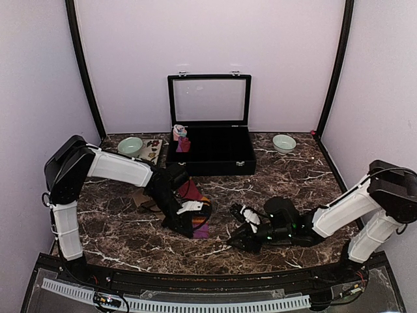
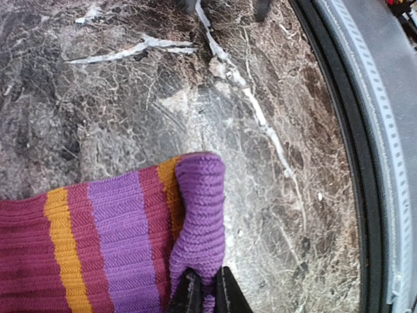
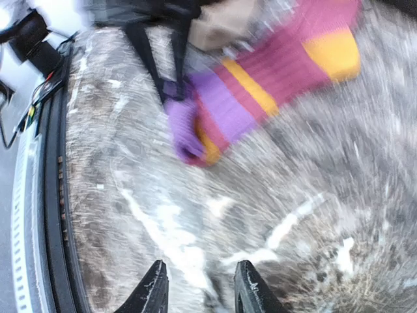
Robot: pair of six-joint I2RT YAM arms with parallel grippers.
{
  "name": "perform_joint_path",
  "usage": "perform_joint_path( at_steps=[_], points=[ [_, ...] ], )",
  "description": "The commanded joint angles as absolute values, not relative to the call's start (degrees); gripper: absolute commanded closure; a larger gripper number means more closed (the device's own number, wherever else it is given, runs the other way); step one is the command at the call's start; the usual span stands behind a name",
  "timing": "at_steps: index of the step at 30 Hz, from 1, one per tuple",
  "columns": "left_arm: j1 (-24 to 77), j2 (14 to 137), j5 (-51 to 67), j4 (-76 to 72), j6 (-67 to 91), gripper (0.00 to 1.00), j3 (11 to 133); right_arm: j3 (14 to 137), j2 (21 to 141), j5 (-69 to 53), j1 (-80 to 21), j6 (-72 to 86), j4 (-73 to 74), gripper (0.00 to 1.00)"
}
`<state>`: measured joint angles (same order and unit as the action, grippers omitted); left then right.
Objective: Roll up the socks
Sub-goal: Roll the sock at the center of the board.
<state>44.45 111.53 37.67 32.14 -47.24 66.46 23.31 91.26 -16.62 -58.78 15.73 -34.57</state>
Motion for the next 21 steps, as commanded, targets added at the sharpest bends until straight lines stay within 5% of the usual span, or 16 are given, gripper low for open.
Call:
perform_joint_path(
  at_steps=[1,8,21],
  points=[
    [44.2,118.1,38.6,45.7,-47.7,0.89,68.7,26.5,86.9,-6.6,-64.1,2.8,-31.4,0.65],
    [43.7,124.3,41.6,54.1,-50.8,0.89,75.6,40.3,94.2,1.1,-72.6,-12.1,-19.0,0.66],
    [43.2,129.9,42.0,60.4,-53.9,0.86,80.4,47.6,104.2,-1.5,-72.4,-22.9,-20.3,0.71]
  ],
)
